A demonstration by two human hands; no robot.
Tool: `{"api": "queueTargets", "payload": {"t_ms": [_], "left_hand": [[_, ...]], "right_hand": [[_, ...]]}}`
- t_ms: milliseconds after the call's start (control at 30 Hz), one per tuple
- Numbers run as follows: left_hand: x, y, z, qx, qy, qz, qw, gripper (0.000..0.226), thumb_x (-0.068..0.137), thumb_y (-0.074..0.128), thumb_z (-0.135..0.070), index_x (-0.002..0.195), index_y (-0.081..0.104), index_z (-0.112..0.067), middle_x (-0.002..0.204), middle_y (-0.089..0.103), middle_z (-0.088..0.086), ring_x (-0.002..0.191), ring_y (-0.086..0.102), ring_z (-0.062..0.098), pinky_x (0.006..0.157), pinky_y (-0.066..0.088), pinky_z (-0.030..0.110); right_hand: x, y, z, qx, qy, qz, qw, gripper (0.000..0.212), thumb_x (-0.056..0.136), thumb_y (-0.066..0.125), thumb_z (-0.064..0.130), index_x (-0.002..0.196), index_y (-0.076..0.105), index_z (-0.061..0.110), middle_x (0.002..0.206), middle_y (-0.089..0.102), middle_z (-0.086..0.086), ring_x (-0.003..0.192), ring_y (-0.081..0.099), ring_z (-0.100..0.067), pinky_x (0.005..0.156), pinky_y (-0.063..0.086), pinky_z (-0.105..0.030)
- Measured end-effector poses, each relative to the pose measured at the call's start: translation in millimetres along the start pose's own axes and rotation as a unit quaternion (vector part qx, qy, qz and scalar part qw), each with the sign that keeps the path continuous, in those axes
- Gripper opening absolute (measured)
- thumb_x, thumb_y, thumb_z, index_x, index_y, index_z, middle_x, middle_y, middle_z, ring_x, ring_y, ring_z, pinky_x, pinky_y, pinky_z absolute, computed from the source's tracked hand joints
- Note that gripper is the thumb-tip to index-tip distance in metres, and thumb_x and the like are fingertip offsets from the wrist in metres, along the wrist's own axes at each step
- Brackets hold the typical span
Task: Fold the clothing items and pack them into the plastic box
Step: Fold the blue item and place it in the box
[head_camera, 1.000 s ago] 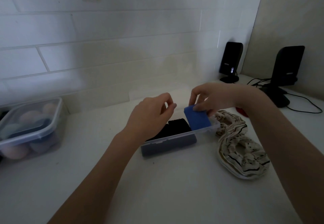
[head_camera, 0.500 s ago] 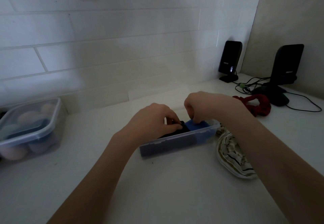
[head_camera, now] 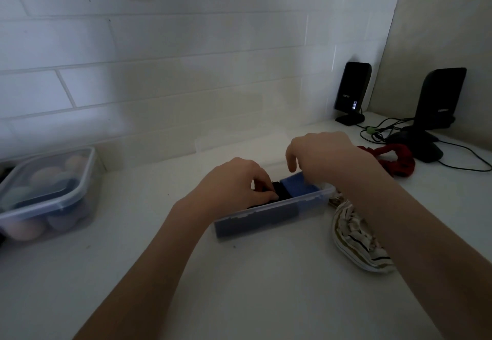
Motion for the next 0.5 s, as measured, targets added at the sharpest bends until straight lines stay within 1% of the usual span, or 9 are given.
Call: {"api": "queueTargets", "payload": {"t_ms": [100, 167, 300, 433, 500], "left_hand": [[-1, -1, 0, -0.006, -0.001, 0.002, 1.000, 0.019, 0.084, 0.063, -0.037, 0.097, 0.073, -0.028, 0.071, 0.053, -0.019, 0.065, 0.051, 0.005, 0.064, 0.046, 0.023], [-1, -1, -1, -0.007, 0.001, 0.005, 1.000, 0.018, 0.083, 0.063, -0.037, 0.096, 0.073, -0.029, 0.069, 0.052, -0.021, 0.064, 0.051, 0.004, 0.065, 0.048, 0.024], [-1, 0, 0, -0.008, 0.002, 0.003, 1.000, 0.018, 0.083, 0.063, -0.038, 0.096, 0.073, -0.029, 0.069, 0.052, -0.021, 0.064, 0.051, 0.004, 0.066, 0.048, 0.024], [0, 0, -1, -0.003, 0.004, 0.006, 1.000, 0.019, 0.083, 0.064, -0.036, 0.097, 0.073, -0.027, 0.073, 0.054, -0.016, 0.064, 0.050, 0.005, 0.062, 0.042, 0.021], [0, -1, -1, 0.003, 0.007, 0.001, 1.000, 0.018, 0.082, 0.064, -0.038, 0.095, 0.073, -0.028, 0.072, 0.054, -0.016, 0.065, 0.050, 0.005, 0.063, 0.044, 0.024]], "right_hand": [[-1, 4, 0, -0.026, 0.004, 0.017, 1.000, 0.037, 0.085, 0.055, 0.004, 0.118, 0.059, 0.020, 0.118, 0.057, -0.003, 0.105, 0.056, -0.024, 0.078, 0.033, -0.031], [1, 11, 2, -0.036, 0.003, 0.039, 0.999, 0.038, 0.084, 0.057, 0.005, 0.119, 0.059, 0.021, 0.118, 0.058, -0.002, 0.105, 0.057, -0.023, 0.078, 0.035, -0.030], [6, 15, -2, -0.013, -0.007, 0.046, 0.999, 0.034, 0.083, 0.060, 0.010, 0.115, 0.062, 0.020, 0.112, 0.064, 0.000, 0.099, 0.061, -0.022, 0.076, 0.041, -0.030], [3, 7, -4, 0.034, -0.027, 0.053, 0.998, 0.038, 0.074, 0.075, 0.021, 0.111, 0.066, 0.029, 0.111, 0.065, 0.002, 0.099, 0.063, -0.020, 0.081, 0.050, -0.032], [2, 6, -3, 0.038, -0.037, 0.060, 0.997, 0.037, 0.074, 0.076, 0.023, 0.109, 0.069, 0.029, 0.110, 0.067, 0.003, 0.092, 0.064, -0.019, 0.076, 0.050, -0.029]]}}
Point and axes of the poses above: each hand's wrist, its own x-axis towards the middle knuckle, its own y-axis out of the palm, z = x × y, the point moved 6 cm from there along x, towards the middle knuckle
